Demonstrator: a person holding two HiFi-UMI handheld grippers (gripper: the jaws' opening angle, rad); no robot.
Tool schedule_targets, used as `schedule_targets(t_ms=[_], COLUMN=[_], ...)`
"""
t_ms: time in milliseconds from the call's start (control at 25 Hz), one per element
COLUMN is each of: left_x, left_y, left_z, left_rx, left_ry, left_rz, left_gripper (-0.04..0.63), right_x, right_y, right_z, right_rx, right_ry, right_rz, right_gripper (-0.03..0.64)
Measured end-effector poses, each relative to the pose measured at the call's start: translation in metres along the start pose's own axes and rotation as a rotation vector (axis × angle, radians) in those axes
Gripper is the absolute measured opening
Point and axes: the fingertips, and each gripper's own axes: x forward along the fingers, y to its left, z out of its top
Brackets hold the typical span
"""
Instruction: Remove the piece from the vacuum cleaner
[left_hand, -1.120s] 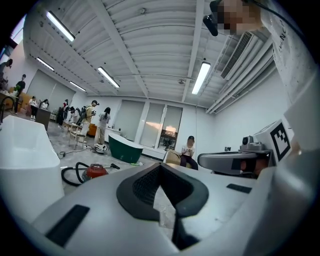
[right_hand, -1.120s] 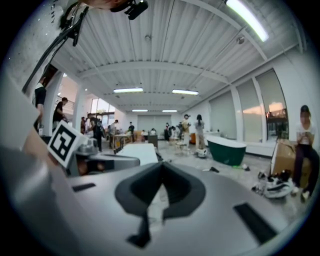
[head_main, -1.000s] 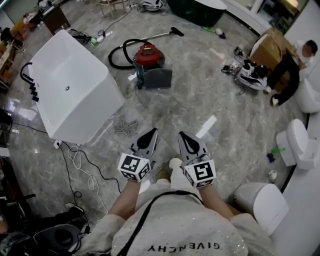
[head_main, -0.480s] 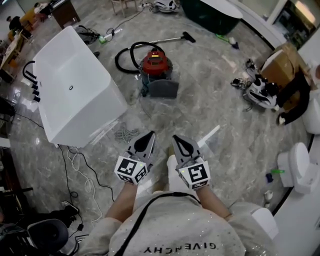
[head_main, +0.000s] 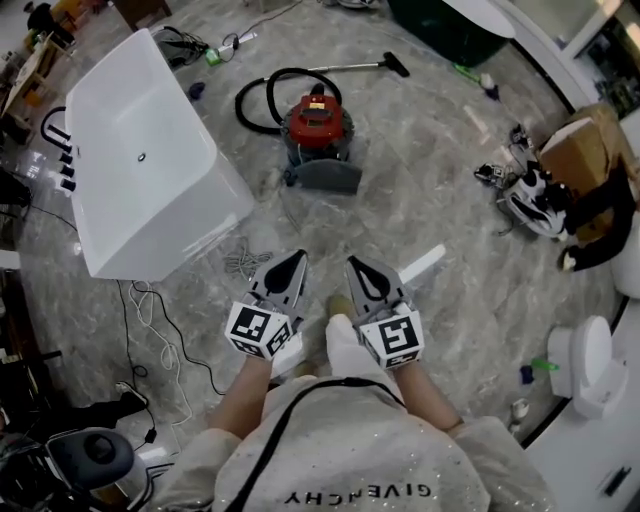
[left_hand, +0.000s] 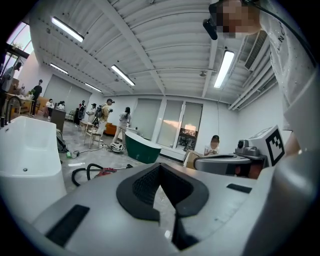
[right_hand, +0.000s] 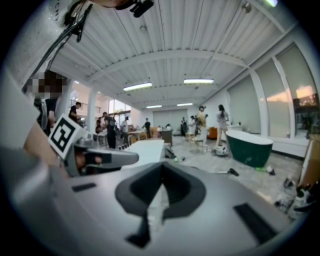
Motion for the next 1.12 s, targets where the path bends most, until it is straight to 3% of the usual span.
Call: schedule_targets(t_ms=[480, 800, 1120], left_x=[0.066, 0.089, 0.14], left_y=[0.043, 0.077, 0.12], left_z=[-0.007, -0.016, -0.015], left_rx=[-0.049, -0.078, -0.107], left_ry=[0.014, 0.036, 0.054], left_rz=[0.08, 0.123, 0.081], left_gripper=[0.018, 0.018, 0.018], right_x=[0.039, 0.082, 0.144], right_y=[-0.076, -0.099, -0.125], right_z=[-0.02, -0.019, -0.014], right_rx=[0.018, 0.026, 0.01], right_ry=[0.071, 0.071, 0.102], right_rz=[0.014, 0.036, 0.051], right_gripper=[0.014, 0.014, 0.014])
